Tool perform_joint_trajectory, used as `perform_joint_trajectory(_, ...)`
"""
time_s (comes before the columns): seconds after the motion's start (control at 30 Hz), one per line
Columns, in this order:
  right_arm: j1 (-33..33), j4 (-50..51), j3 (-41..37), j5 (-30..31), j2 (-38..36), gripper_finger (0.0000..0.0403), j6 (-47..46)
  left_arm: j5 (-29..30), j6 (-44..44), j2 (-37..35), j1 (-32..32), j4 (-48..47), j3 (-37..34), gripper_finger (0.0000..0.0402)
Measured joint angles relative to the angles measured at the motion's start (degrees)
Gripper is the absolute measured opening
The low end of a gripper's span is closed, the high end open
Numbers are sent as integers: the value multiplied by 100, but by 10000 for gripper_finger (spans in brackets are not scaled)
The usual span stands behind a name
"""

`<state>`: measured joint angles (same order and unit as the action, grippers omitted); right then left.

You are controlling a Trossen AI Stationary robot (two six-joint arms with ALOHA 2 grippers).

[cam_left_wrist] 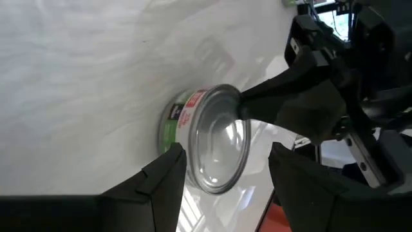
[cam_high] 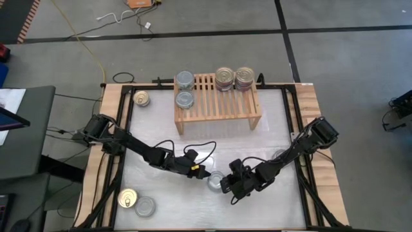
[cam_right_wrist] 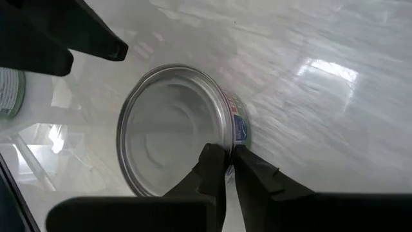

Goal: Stack canned seafood by type on shelf
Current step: Stack the green tuna can on top of the green tuna can on the shelf

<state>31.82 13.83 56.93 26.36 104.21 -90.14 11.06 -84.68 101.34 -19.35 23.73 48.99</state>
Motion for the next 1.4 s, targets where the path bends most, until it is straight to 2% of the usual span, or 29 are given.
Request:
perform_joint_trajectory(0.33, 3, -103, -7, 43, 0, 24, 166, 12, 2, 0, 0, -26, 0, 212)
perform_joint_trajectory(0.63, 6, -217, -7, -20, 0, 24, 218, 4, -27, 0, -4, -35, 0, 212)
perform_joint_trajectory(0.97, 1, -228, -4, -51, 0, 24, 213, -137, -656, 2, -285, -378, 0, 212)
perform_joint_trajectory(1.23, -10, -213, -4, -53, 0, 24, 218, 409, -817, 2, -356, -414, 0, 212)
perform_joint_trajectory(1.4, -10, -145, 0, -58, 0, 24, 213, 480, -815, 2, -354, -362, 1, 212)
